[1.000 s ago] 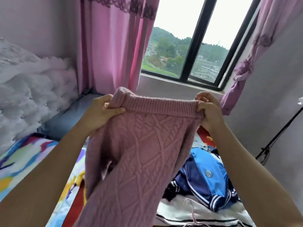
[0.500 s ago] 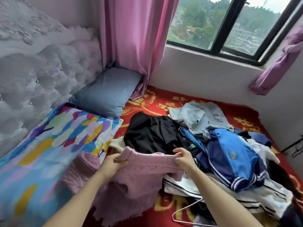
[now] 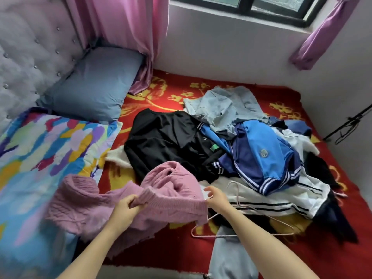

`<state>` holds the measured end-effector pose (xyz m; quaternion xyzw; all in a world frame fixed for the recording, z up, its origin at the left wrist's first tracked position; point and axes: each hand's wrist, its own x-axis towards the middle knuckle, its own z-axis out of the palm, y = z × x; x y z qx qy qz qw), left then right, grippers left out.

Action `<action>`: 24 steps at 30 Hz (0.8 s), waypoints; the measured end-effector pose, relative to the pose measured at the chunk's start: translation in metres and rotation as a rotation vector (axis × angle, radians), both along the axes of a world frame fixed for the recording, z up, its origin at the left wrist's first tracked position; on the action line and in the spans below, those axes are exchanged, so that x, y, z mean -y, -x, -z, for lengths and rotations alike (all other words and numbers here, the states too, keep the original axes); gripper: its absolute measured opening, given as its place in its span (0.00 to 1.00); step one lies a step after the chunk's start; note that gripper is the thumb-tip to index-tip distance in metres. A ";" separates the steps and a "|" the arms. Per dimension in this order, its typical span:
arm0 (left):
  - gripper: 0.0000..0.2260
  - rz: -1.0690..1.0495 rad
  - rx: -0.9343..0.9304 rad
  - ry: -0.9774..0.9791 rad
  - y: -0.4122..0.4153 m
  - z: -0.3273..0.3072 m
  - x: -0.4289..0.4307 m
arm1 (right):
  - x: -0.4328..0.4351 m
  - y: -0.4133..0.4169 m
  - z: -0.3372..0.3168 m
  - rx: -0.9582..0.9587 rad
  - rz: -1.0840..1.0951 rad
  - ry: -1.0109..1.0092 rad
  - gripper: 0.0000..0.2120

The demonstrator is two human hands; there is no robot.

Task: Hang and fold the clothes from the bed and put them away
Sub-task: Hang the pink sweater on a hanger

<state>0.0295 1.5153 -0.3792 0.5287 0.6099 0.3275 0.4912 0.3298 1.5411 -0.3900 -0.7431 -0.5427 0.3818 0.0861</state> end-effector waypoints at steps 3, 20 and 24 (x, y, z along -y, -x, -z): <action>0.03 0.018 -0.030 0.042 -0.022 0.012 0.006 | 0.010 -0.046 0.019 0.047 0.062 0.092 0.18; 0.13 -0.178 -0.201 0.287 -0.113 0.060 0.038 | -0.006 -0.206 0.133 0.235 -0.035 0.342 0.21; 0.10 -0.235 -0.256 0.273 -0.119 0.058 0.037 | -0.015 -0.200 0.153 0.320 -0.090 0.396 0.23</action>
